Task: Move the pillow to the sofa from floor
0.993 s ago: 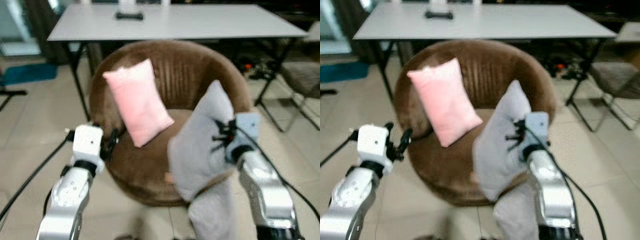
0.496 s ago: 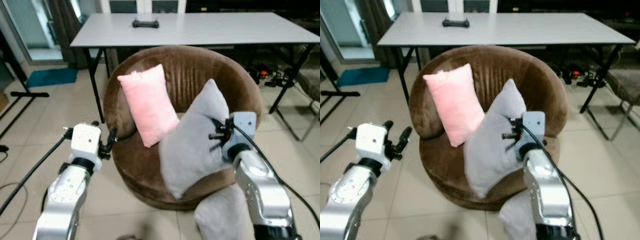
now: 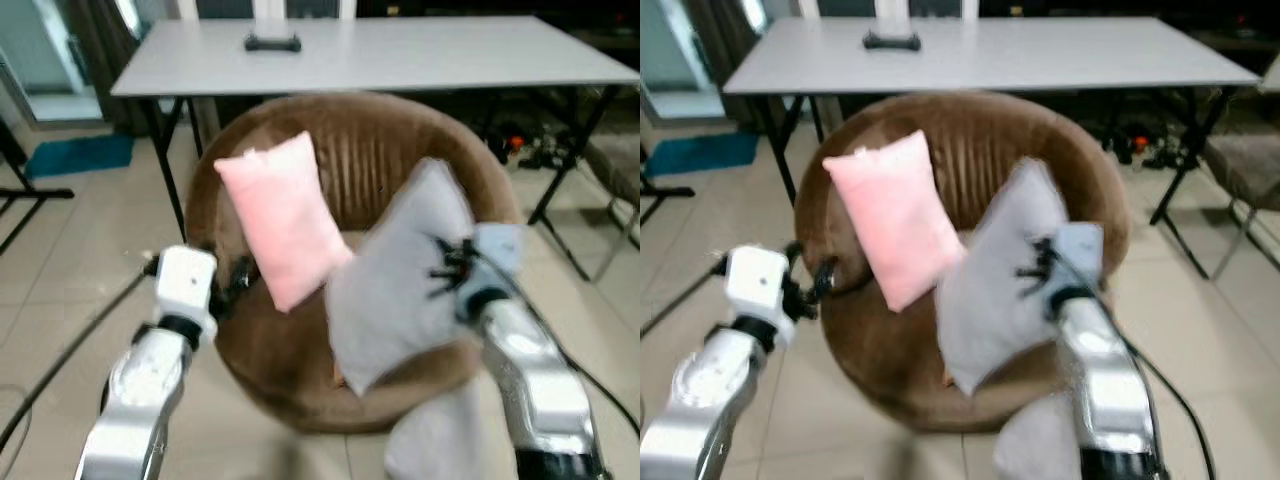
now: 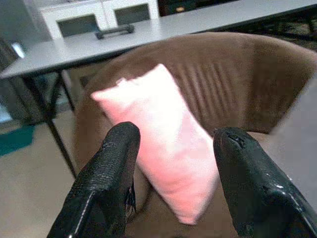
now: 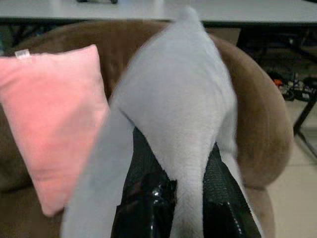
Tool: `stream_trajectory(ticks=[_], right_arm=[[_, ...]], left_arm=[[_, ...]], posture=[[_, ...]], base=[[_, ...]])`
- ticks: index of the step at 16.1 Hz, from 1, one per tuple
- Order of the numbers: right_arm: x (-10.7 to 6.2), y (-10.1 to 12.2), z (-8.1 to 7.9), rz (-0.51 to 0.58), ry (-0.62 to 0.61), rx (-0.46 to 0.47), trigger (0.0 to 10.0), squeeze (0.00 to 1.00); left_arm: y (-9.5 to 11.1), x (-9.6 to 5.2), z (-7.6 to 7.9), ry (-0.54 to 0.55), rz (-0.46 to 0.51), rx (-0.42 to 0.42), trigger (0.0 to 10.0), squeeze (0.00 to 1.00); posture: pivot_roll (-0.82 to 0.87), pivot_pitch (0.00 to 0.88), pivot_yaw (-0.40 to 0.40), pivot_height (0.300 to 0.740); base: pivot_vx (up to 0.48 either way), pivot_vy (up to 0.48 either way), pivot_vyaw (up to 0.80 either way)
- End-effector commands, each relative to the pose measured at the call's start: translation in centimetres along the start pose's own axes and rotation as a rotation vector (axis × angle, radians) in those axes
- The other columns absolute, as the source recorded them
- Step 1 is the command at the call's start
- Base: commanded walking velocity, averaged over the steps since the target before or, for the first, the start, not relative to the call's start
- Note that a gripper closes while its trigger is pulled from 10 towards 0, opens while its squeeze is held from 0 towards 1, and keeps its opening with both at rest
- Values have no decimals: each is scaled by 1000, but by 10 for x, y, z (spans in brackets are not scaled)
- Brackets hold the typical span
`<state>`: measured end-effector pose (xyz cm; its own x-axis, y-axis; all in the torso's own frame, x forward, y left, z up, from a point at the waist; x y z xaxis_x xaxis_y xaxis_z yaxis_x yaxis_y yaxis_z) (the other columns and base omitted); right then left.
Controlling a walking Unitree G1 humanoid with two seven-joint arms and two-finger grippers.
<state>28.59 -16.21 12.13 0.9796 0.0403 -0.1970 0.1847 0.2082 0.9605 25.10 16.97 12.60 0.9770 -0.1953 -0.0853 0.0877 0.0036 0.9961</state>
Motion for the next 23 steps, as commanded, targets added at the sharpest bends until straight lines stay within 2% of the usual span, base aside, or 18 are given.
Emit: stream_trajectory(ticks=[1, 9, 11, 12, 13, 14, 15, 16, 23], right_arm=[[2, 19, -8, 79, 32, 10, 10000, 0], [1, 21, -15, 95, 66, 11, 10000, 0], [1, 21, -18, 100, 99, -64, 10000, 0], [1, 20, -19, 100, 106, -69, 10000, 0], [1, 17, -19, 89, 125, -12, 10000, 0], [1, 13, -20, 73, 149, -1, 10000, 0], [1, 9, -22, 56, 207, -79, 10000, 0], [1, 7, -22, 54, 229, -92, 10000, 0], [0, 9, -20, 70, 267, -98, 10000, 0]], left_arm=[[4, 0, -4, 8, 12, 24, 10000, 169], [3, -1, -1, -6, 10, 28, 10000, 165], [3, -1, -1, -10, 12, 30, 10000, 169], [4, -1, 0, -12, 13, 31, 10000, 161], [5, -2, 1, -21, 14, 38, 10000, 157], [5, -3, 1, -25, 14, 41, 10000, 157], [5, -3, 2, -39, 12, 44, 10000, 149], [4, -3, 3, -41, 6, 51, 10000, 149], [4, -2, 5, -51, 0, 55, 10000, 145]], posture=[[77, 0, -3, 740], [76, 0, -7, 740], [85, 0, -8, 740], [85, 0, -8, 740], [93, 0, -4, 740], [96, 0, -1, 740], [96, 0, -1, 740], [96, 0, -1, 740], [94, 0, 3, 740]], base=[[349, 0, -800], [347, 0, -100], [341, 0, 400], [337, 0, 800], [322, 0, 0], [285, 0, 0], [0, 0, 0], [0, 0, 0], [0, 0, 0]])
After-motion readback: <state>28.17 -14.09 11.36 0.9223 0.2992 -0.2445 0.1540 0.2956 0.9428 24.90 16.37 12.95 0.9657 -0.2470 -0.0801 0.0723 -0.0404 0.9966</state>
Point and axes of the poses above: a point about 5 cm out from each wrist's last joint towards the gripper, its own x axis pointing out of the wrist towards the gripper, its own y axis along the axis of the wrist's last joint, z = x × y, the point moved 1 cm from there along x, pointing out of the wrist towards the gripper, and after that the axes turned 12 degrees about -x, right-handed, at the moved point
